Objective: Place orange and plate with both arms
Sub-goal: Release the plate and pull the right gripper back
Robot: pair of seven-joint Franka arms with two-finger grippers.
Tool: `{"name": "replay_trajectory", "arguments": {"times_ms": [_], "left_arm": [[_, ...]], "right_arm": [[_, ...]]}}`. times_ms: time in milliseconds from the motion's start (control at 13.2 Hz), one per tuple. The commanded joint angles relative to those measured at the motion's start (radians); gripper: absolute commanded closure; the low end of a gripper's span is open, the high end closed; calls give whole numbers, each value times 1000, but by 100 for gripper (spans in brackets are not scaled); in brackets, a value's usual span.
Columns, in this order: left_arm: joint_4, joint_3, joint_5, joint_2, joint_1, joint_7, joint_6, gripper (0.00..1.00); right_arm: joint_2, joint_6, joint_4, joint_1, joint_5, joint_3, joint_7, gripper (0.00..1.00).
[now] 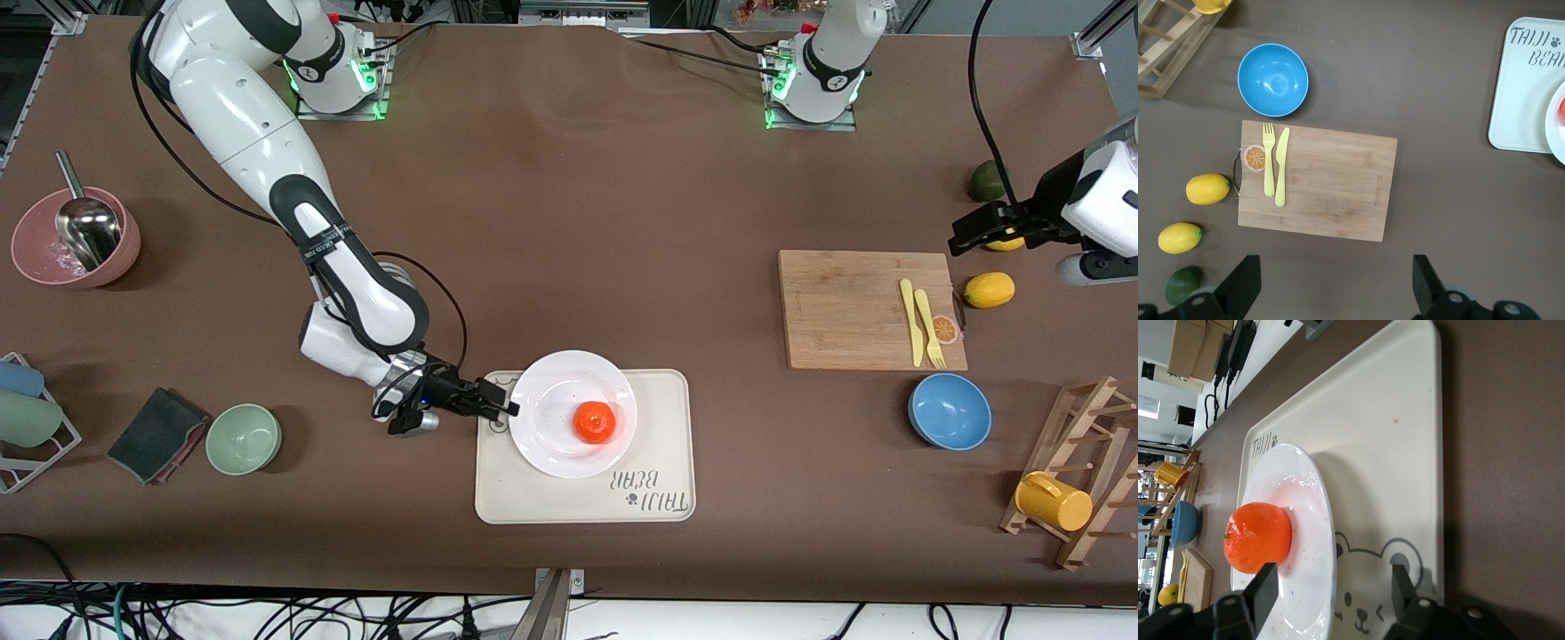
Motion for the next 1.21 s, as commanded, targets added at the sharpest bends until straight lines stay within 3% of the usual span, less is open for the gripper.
{"name": "replay_trajectory", "arguments": {"times_ms": [0, 151, 302, 377, 604, 981, 1132], "left_arm": [[28, -8, 13, 11, 6, -3, -16, 0], [28, -8, 13, 11, 6, -3, -16, 0], [28, -8, 13, 11, 6, -3, -16, 0], [28, -8, 13, 11, 6, -3, -16, 0], [28, -8, 13, 11, 6, -3, -16, 0], [28, -8, 13, 11, 6, -3, -16, 0], [28, -8, 13, 11, 6, -3, -16, 0]], "right_arm": [[-30, -6, -1, -9, -38, 2, 7, 0], [-70, -87, -13, -31, -83, -7, 9, 0], [-178, -257, -109, -37, -179, -129, 16, 0], [-221, -366, -129, -37, -269, -189, 16, 0], [-298, -650, -102, -40, -522, -355, 39, 0], [-392, -938, -88, -41, -683, -596, 15, 0], [-403, -1024, -57, -40, -715, -629, 13, 0]]}}
